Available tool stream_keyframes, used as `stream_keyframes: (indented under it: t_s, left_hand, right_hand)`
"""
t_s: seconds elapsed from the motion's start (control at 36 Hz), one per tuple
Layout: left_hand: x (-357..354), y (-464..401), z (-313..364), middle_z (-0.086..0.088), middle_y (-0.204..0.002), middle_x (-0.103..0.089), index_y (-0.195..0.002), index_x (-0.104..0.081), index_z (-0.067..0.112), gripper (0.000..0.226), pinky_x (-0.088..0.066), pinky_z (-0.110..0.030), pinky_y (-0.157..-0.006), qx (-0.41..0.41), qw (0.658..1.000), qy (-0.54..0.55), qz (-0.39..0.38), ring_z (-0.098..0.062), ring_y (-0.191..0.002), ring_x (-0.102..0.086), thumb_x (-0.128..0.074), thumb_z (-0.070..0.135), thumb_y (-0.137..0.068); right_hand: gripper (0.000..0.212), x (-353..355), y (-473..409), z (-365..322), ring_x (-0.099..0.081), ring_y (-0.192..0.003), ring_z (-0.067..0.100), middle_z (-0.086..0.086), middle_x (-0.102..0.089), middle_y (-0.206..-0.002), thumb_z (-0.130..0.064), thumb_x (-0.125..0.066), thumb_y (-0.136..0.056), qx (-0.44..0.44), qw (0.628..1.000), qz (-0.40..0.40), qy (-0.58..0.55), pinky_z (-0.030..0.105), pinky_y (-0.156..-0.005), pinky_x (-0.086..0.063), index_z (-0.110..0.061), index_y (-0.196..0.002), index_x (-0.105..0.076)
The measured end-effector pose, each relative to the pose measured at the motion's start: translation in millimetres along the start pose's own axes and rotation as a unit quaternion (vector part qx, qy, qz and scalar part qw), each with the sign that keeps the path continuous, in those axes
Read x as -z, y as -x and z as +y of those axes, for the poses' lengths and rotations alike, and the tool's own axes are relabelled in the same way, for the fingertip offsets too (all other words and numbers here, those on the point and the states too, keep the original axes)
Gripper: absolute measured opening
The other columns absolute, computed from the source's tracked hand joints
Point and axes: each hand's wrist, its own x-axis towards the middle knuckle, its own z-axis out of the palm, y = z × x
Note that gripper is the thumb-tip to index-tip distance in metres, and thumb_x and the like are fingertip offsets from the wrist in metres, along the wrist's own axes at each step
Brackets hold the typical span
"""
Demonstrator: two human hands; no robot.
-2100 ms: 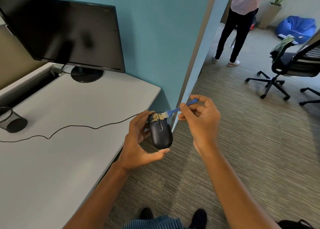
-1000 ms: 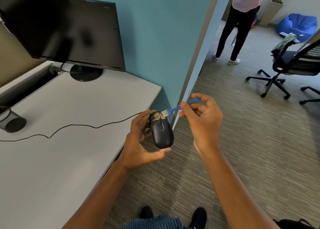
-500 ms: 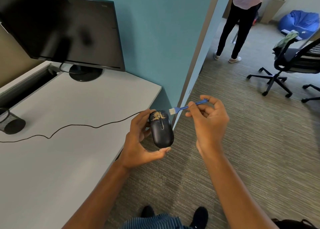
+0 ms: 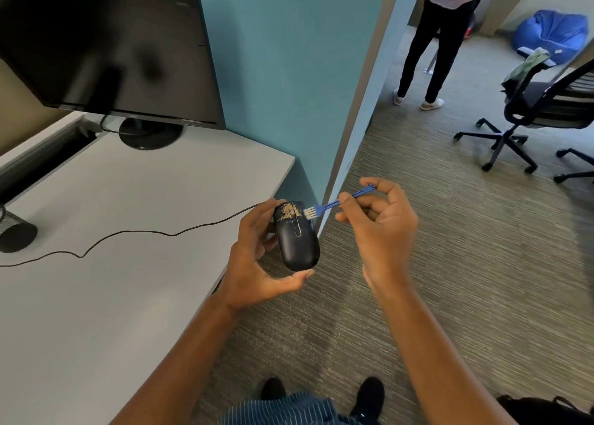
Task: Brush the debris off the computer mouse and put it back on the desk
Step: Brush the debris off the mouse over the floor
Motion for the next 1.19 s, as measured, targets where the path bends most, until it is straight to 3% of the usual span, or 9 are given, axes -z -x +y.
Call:
stream_keyframes:
  t_s: [0.11,0.25,0.42,0.56,0.72,0.86,1.0,1.11,1.19]
  left_hand:
    - [-3,-1,-3,0.020,-0.174,-0.035,-0.165,-0.039,-0.013,0.129,-0.055,-0.023,-0.118,-0.002,1.000,0.001,-0.004,-0.007,-0.163,-0.045,-0.112,0.015,-0.063]
    - [-6,-2,-4,0.018,-0.174,-0.036,-0.166,-0.039,-0.011,0.129,-0.056,-0.026,-0.118,-0.003,1.000,0.006,-0.008,-0.011,-0.162,-0.047,-0.112,0.013,-0.063]
    - [-8,-3,-4,0.018,-0.174,-0.036,-0.165,-0.041,-0.010,0.125,-0.055,-0.023,-0.118,-0.008,1.000,0.003,-0.007,-0.009,-0.163,-0.044,-0.112,0.016,-0.065]
    - [-9,-5,-4,0.018,-0.174,-0.036,-0.165,-0.040,-0.010,0.126,-0.056,-0.026,-0.119,-0.002,1.000,0.008,-0.010,-0.010,-0.163,-0.046,-0.111,0.022,-0.066]
    - [-10,-6,-5,0.019,-0.173,-0.036,-0.166,-0.041,-0.008,0.126,-0.056,-0.024,-0.117,0.001,1.000,0.003,-0.015,-0.010,-0.161,-0.047,-0.112,0.018,-0.065]
    - [-10,-6,-3,0.020,-0.174,-0.035,-0.167,-0.039,-0.008,0.126,-0.057,-0.028,-0.118,0.000,1.000,0.009,-0.015,-0.012,-0.161,-0.048,-0.111,0.019,-0.067]
    - [-11,-6,-1,0.021,-0.174,-0.034,-0.165,-0.040,-0.011,0.126,-0.057,-0.025,-0.117,-0.003,1.000,0.004,-0.016,-0.011,-0.161,-0.048,-0.111,0.018,-0.065]
    - [-11,-6,4,0.020,-0.174,-0.035,-0.169,-0.036,0.002,0.127,-0.057,-0.027,-0.117,0.004,1.000,0.021,-0.018,-0.014,-0.160,-0.050,-0.110,0.025,-0.068]
    - [-12,-5,3,0.022,-0.174,-0.035,-0.168,-0.037,-0.004,0.126,-0.057,-0.026,-0.118,0.004,1.000,0.017,-0.017,-0.011,-0.161,-0.049,-0.109,0.027,-0.069]
  right_hand:
    - [0.033,3,-3,0,-0.083,-0.072,0.021,0.006,-0.084,-0.085,-0.007,-0.084,-0.097,0.006,0.999,0.043,-0.006,0.032,-0.076,-0.069,-0.017,-0.124,-0.068]
    - [0.034,5,-3,1,-0.083,-0.073,0.025,0.010,-0.083,-0.087,-0.009,-0.085,-0.097,-0.010,1.000,-0.012,-0.022,0.033,-0.076,-0.069,-0.019,-0.124,-0.068]
    - [0.034,7,-7,3,-0.083,-0.072,0.022,0.007,-0.084,-0.085,-0.008,-0.084,-0.097,-0.010,0.999,0.044,-0.014,0.034,-0.078,-0.069,-0.016,-0.125,-0.067]
    - [0.035,9,-5,4,-0.083,-0.074,0.026,0.011,-0.084,-0.087,-0.010,-0.085,-0.097,-0.014,0.999,-0.025,-0.016,0.038,-0.077,-0.070,-0.018,-0.125,-0.068]
    - [0.033,8,-8,4,-0.083,-0.072,0.023,0.007,-0.084,-0.086,-0.006,-0.084,-0.097,-0.006,0.999,0.038,-0.018,0.039,-0.077,-0.071,-0.018,-0.124,-0.067]
    - [0.035,9,-6,4,-0.083,-0.075,0.027,0.011,-0.084,-0.088,-0.010,-0.085,-0.097,-0.008,1.000,-0.016,-0.016,0.038,-0.077,-0.070,-0.016,-0.127,-0.067]
    - [0.034,10,-7,5,-0.084,-0.075,0.023,0.007,-0.084,-0.087,-0.006,-0.083,-0.098,-0.007,0.999,0.036,-0.019,0.036,-0.078,-0.070,-0.015,-0.126,-0.066]
    - [0.034,11,-6,3,-0.083,-0.073,0.026,0.010,-0.084,-0.087,-0.008,-0.084,-0.098,0.000,1.000,-0.001,-0.030,0.036,-0.076,-0.070,-0.014,-0.127,-0.067]
    - [0.034,10,-5,2,-0.083,-0.073,0.023,0.008,-0.084,-0.087,-0.007,-0.084,-0.097,-0.001,1.000,-0.010,-0.003,0.038,-0.077,-0.070,-0.013,-0.127,-0.067]
